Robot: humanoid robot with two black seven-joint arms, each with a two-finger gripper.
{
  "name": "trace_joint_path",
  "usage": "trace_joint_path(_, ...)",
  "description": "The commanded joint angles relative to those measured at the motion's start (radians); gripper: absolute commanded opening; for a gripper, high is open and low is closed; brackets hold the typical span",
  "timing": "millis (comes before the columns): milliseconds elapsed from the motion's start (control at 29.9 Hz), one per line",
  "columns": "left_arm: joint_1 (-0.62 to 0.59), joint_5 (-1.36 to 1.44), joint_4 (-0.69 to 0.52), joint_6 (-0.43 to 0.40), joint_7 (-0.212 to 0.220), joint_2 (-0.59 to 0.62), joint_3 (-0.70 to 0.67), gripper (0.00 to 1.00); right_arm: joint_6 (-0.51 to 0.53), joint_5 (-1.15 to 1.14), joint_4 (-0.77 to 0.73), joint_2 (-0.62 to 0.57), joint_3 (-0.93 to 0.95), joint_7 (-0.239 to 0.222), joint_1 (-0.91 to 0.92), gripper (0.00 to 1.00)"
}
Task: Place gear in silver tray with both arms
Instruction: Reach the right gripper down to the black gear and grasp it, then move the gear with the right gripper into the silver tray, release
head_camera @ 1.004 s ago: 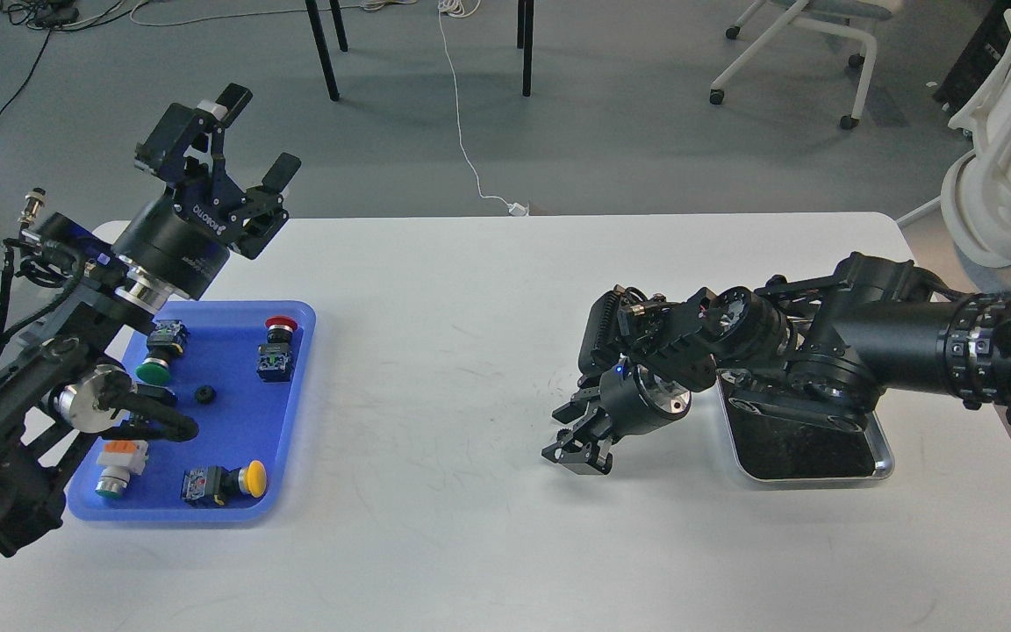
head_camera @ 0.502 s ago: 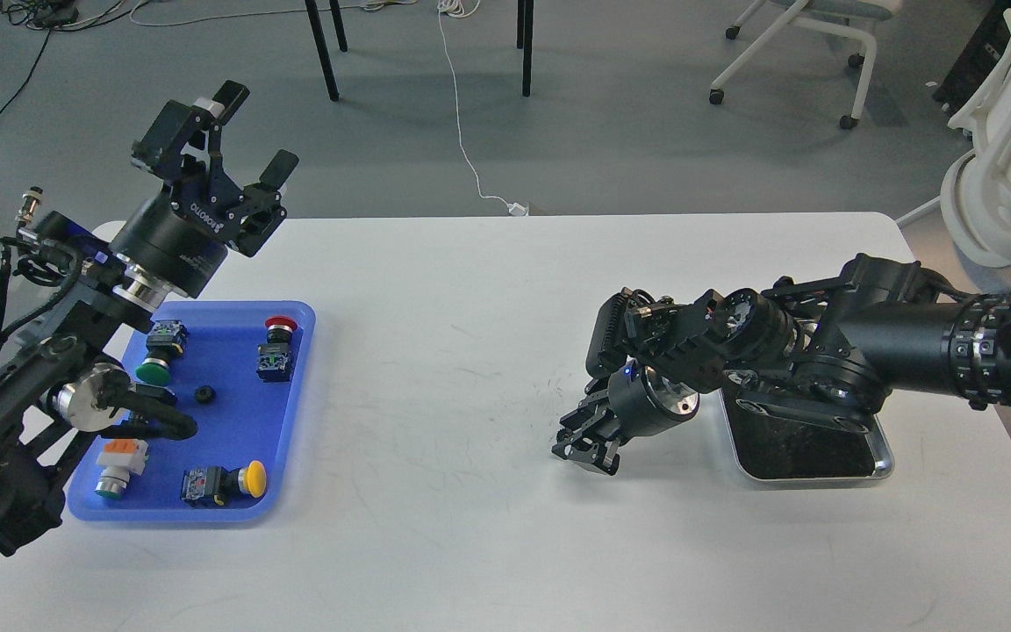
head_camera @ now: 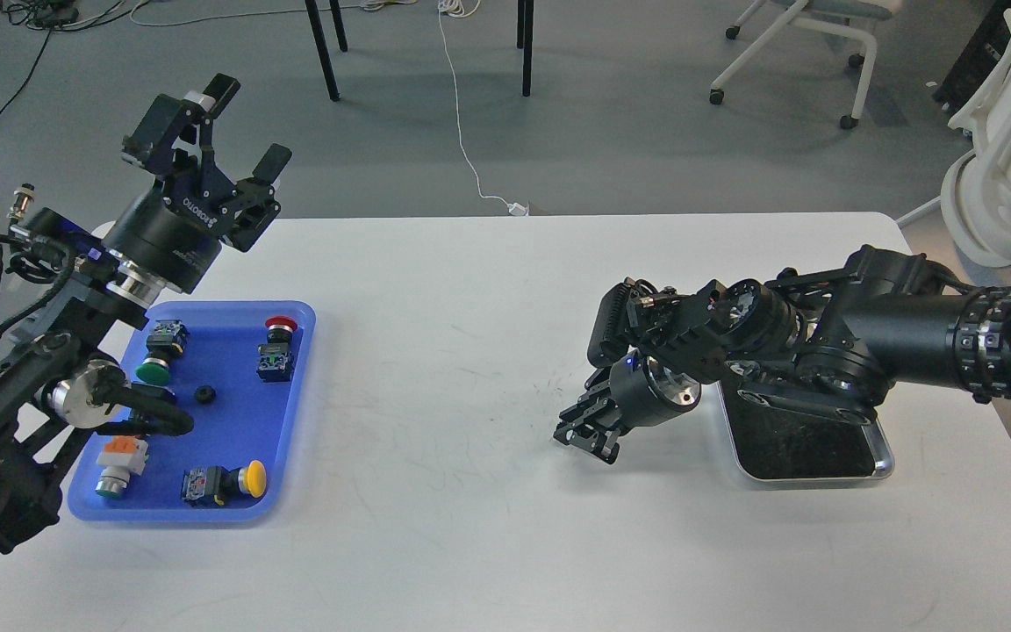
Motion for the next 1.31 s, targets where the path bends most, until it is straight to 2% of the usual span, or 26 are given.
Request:
trace_joint_path(0, 0.0, 0.0, 0.0, 0.0, 0.0, -0.003, 0.0, 0.98, -0.001, 0.021, 0.04, -0.062, 0.003, 0.0, 0.049, 0.13)
trace_joint_path(134, 0.0, 0.002, -0.002, 0.0, 0.0, -0.004, 0.0, 0.98, 0.0, 0.022, 0.103, -0.187, 0.003, 0.0, 0.114, 0.14)
trace_joint_path(335, 0.0, 0.002, -0.002, 0.0, 0.0, -0.006, 0.003, 0.98, 0.007, 0.021, 0.1, -0.399, -0.002, 0.0, 0.121, 0.14)
trace_joint_path(502, -0.002, 0.003, -0.002, 0.0, 0.0, -0.013, 0.005, 0.98, 0.008, 0.021, 0.067, -0.494, -0.005, 0.0, 0.083, 0.14)
trace_joint_path(937, -0.002, 0.003, -0.009, 0.002, 0.0, -0.023, 0.006, 0.98, 0.0, 0.022, -0.134, -0.458, 0.004, 0.0, -0.081, 0.15)
trace_joint_path(1272, -0.002, 0.003, -0.014, 0.003, 0.0, -0.019, 0.003, 0.98, -0.01, 0.024, -0.206, -0.406, 0.018, 0.0, -0.136, 0.24)
